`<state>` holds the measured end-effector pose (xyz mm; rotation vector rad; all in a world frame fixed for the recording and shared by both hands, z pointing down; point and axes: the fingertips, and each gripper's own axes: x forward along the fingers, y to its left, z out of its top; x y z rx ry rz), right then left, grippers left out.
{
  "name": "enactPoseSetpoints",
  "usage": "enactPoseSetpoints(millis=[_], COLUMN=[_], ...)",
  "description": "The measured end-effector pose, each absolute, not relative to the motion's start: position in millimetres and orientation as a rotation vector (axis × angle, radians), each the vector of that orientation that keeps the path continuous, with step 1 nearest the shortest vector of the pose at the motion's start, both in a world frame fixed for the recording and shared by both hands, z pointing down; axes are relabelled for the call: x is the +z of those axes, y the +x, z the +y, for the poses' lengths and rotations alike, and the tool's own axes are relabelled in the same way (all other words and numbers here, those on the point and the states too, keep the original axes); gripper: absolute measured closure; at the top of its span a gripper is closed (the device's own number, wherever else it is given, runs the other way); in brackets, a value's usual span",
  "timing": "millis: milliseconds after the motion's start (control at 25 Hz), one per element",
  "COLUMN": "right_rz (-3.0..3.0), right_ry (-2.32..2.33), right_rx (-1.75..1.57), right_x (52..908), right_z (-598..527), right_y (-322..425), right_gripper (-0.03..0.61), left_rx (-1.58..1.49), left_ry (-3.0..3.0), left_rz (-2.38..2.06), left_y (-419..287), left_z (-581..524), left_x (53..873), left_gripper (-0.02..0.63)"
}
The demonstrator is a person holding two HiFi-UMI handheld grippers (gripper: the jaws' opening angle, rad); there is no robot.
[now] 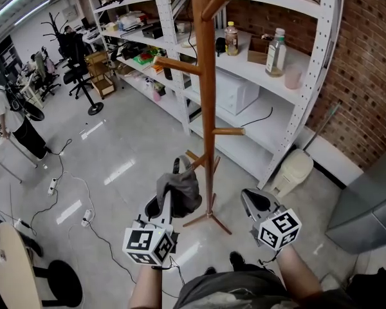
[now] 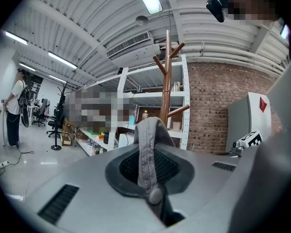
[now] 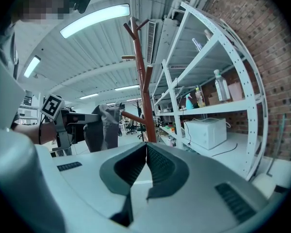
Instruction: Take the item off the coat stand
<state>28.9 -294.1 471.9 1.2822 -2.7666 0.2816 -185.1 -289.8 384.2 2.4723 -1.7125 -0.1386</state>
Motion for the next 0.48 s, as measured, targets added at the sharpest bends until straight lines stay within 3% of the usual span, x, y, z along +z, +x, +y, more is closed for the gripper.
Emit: enactPoseSetpoints(millis=[480], right_rz=[-2.696], right_ry=[1.334], right_rx=[0.348], right_x=[500.0], right_z=[-243.3], right_y=[-0.2], right_gripper=[0.569], left_rx=[-0.085], left_ry=[2.485], left_rz=[-1.599], left_y=[-206.8], left_z=[-260.2], left_x=[415.4], left_gripper=[0.598])
